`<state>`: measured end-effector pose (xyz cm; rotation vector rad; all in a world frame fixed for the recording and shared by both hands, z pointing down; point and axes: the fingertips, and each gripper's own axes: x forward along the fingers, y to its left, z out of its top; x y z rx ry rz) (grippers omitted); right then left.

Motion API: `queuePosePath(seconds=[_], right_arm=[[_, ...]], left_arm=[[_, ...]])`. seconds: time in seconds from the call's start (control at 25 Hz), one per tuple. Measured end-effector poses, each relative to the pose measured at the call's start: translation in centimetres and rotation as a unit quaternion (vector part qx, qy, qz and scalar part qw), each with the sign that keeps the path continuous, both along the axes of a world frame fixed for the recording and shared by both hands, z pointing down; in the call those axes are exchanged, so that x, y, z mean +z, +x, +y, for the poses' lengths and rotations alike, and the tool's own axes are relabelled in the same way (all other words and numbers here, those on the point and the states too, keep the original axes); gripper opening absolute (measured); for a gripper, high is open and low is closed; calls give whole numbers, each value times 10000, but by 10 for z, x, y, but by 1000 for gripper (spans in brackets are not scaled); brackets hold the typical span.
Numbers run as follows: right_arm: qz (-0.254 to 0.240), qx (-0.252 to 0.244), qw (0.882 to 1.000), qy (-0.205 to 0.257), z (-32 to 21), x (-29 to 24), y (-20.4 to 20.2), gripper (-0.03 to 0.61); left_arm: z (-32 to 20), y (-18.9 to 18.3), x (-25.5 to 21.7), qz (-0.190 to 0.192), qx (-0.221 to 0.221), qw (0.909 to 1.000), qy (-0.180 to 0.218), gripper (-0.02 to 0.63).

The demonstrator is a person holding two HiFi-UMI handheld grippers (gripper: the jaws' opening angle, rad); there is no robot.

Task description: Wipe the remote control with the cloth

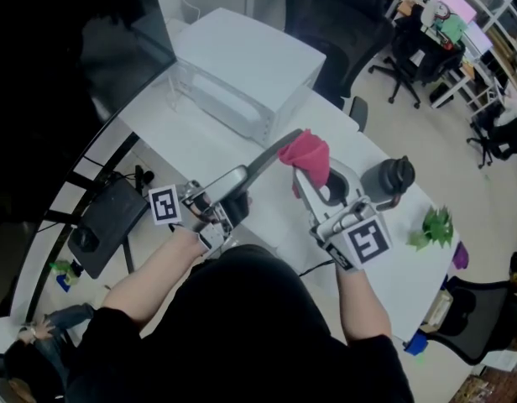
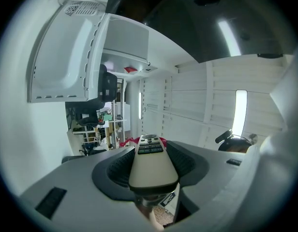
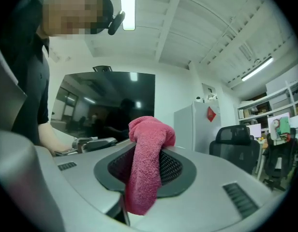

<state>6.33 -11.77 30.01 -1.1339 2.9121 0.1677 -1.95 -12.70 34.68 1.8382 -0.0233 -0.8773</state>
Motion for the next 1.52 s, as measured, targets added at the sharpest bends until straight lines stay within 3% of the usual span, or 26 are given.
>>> queuePosePath(seconds=[0.2,0.36,0.52,0.8,1.08,1.2,1.36,1.44,1.52], right_arm=[[801,-1115,9905,-42,46,38,-55,114],[1002,-1476,9835,-292,58,58,-77,114],[641,-1244,9896,-328,46,47,-66,114],[-70,-237,9994,-257,8,13,-9,114],[-93,-18,9999,-128,4,3,10,114],[-147,53,9999,-13,9,0,12,114],[-114,133,9998,19,20,9,12,114],[-86,133,9998,-70,26,20,10,114],[-1,116,9996,-258,32,38,8,114]], left_arm=[[-10,-5,-6,117,-179,9998,-23,209],[-7,-3,-9,158,-95,9998,4,209],[1,0,-9,155,119,9998,88,209],[18,6,-5,-33,494,9984,280,209],[22,10,-1,-124,573,9978,321,209],[12,8,-3,-278,275,9985,388,209],[-20,-8,-7,-924,-624,9921,583,209],[-42,-17,-7,-1448,-1165,9799,726,209],[-64,-24,-6,-2048,-1651,9606,898,209]])
